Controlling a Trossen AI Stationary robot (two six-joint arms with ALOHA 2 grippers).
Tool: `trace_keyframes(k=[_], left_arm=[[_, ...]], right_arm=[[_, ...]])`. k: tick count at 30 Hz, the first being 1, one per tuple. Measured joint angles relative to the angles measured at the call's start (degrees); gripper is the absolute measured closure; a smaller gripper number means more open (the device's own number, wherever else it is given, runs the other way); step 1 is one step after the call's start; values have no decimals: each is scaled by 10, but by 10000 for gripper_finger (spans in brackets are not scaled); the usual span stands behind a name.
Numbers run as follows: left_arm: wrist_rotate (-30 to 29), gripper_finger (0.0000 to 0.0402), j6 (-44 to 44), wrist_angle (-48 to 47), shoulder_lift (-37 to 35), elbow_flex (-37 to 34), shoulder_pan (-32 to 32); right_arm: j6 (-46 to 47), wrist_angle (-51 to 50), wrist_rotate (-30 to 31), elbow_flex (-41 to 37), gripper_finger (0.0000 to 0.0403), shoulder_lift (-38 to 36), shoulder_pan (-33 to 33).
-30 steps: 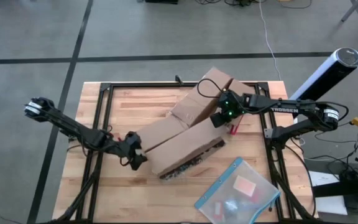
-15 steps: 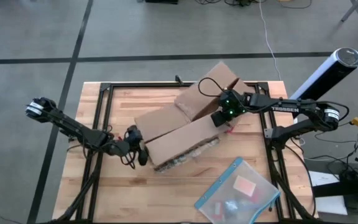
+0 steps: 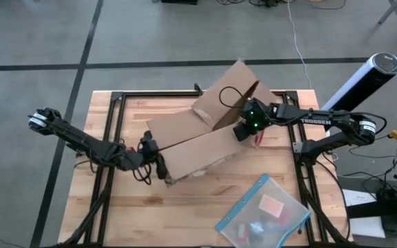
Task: Unpack boxes
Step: Break down the box using the red cutter
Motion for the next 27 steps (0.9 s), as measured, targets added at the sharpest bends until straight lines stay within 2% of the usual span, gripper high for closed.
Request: trace_keyframes(k=[2, 4, 9, 14, 17, 23, 27], left_arm=[[1, 353, 15, -14, 0, 13, 0], [-3, 386, 21, -50, -2, 31, 0], [-52, 398, 25, -244, -7, 121, 1], [-98, 400, 74, -418, -18, 219, 2], [-122, 400, 101, -473, -27, 262, 3], [-205, 401, 178, -540, -31, 331, 4], [-209, 401, 234, -559, -23, 360, 10]], right_arm=[[-3, -1, 0, 0, 403, 0, 0], [-5, 1, 0, 0, 403, 0, 0], [-5, 16, -1, 1, 403, -14, -2], [-1, 64, 0, 1, 403, -50, -15], [3, 89, 0, 1, 403, -70, -25], [12, 100, 2, 2, 403, -85, -30], [18, 99, 5, 2, 403, -86, -29]])
